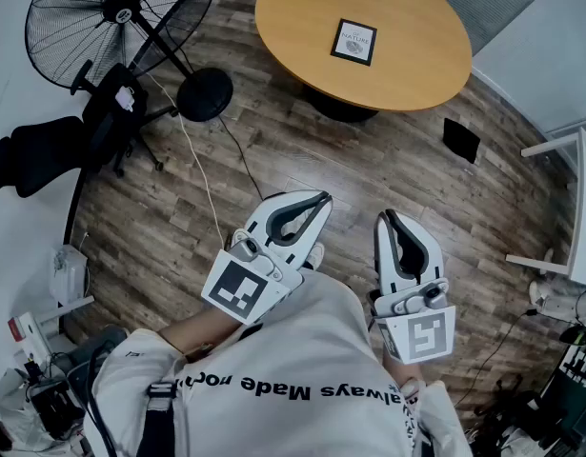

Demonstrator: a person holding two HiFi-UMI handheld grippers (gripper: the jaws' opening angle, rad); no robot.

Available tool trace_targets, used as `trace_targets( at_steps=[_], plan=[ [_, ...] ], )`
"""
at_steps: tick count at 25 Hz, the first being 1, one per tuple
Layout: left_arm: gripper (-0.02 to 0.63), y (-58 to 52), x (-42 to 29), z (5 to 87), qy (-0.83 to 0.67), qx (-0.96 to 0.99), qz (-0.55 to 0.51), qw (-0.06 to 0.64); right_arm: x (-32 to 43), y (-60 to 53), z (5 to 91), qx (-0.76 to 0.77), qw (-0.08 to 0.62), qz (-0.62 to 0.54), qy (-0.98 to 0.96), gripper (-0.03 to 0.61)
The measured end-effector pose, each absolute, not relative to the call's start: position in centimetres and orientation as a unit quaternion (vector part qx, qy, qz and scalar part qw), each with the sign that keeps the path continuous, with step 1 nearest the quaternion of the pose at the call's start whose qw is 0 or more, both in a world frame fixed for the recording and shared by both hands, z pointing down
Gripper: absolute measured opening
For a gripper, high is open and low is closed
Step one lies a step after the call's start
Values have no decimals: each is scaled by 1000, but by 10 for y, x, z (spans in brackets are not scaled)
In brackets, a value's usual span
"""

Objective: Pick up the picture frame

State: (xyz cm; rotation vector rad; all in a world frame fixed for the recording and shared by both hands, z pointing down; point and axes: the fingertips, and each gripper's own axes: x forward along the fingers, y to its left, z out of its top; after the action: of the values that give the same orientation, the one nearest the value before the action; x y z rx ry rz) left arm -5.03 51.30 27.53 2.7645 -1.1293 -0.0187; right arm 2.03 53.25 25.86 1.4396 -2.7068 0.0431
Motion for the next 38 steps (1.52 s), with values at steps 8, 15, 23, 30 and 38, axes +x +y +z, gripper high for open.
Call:
trace_targets(
  at_steps=[8, 15, 23, 30, 38],
  plan=[
    [31, 494, -71, 271, -383, 921, -8, 78, 8, 514, 253, 476, 31, 15, -879, 46],
    [31, 442, -88, 264, -378, 922, -20, 80, -11, 465, 249, 477, 39, 3, -878, 46],
    [31, 388, -109, 265, -371, 925, -26, 79, -27, 410, 252, 490, 33, 10, -871, 46],
    [31, 352, -116, 274, -360, 929, -14, 86, -31, 376, 256, 503, 37, 14, -863, 46],
    [31, 323, -114, 275, -359, 930, -13, 84, -25, 348, 264, 505, 41, 16, -862, 46]
  ],
)
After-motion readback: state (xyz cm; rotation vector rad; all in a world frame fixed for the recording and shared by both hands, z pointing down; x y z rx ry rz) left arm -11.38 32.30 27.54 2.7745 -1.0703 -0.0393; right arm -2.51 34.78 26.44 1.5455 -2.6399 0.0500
